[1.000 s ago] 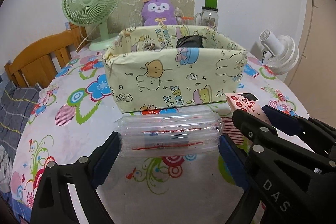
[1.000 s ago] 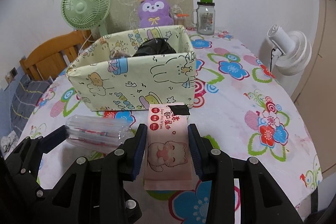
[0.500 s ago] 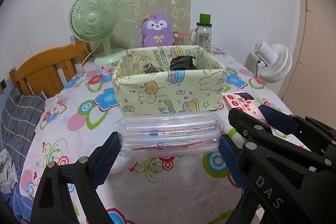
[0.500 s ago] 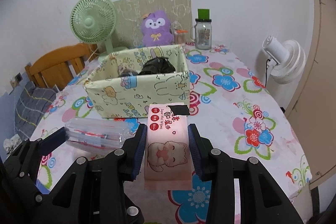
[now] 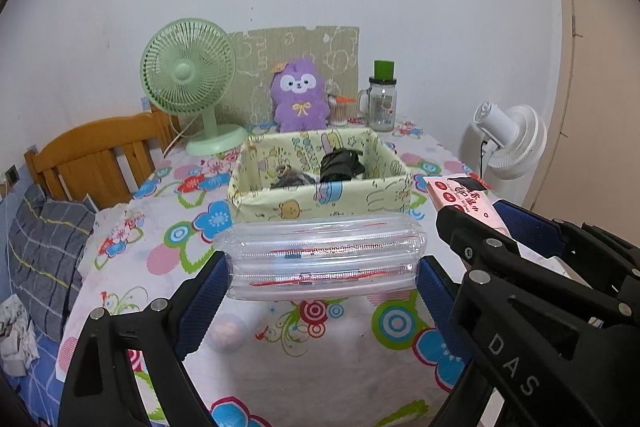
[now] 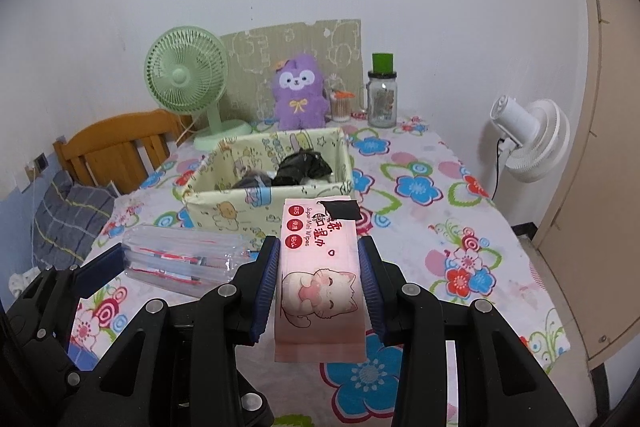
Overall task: Organize soft objects
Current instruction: 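Lift the clear pen case and pink tissue pack up over the box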
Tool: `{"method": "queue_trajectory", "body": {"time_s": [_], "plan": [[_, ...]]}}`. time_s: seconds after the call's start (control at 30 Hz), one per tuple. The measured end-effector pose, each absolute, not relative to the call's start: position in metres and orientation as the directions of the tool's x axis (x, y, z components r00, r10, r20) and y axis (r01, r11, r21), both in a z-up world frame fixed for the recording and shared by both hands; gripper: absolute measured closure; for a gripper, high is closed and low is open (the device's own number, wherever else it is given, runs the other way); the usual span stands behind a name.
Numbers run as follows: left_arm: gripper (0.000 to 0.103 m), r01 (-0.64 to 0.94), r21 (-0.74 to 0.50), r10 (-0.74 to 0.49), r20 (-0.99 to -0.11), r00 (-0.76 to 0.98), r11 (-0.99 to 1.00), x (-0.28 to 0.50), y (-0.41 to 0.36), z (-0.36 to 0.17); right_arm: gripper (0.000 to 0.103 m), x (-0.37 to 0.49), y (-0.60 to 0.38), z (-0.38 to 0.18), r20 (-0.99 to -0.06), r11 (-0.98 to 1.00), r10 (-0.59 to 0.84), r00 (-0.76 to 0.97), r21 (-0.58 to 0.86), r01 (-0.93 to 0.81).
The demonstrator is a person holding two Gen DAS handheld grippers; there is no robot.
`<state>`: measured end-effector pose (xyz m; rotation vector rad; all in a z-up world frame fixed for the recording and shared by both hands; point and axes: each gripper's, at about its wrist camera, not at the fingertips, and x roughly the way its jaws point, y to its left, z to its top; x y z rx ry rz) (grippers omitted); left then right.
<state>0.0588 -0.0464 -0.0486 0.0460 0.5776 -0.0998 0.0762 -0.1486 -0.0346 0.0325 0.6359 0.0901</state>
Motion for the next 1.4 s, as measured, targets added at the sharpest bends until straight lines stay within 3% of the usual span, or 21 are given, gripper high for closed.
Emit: {"method": "queue_trajectory", "body": {"time_s": [0.63,1.4], "plan": [[0.009,0.118,0.020,-0.092,-0.495,0.864,0.993,0.072,-0.042,-0.003,0.060,0.090,-0.145,0.013,-0.542,0.996,0.084,0.836,0.055,-0.065],[0.009,0.112,0.021,-0.085,-0.519,0.850,0.993,0.157,-0.031,0.001,0.060,0.181,-0.132,0.012,-0.567,0.995,0.100,0.818,0.061,-0.079]]}}
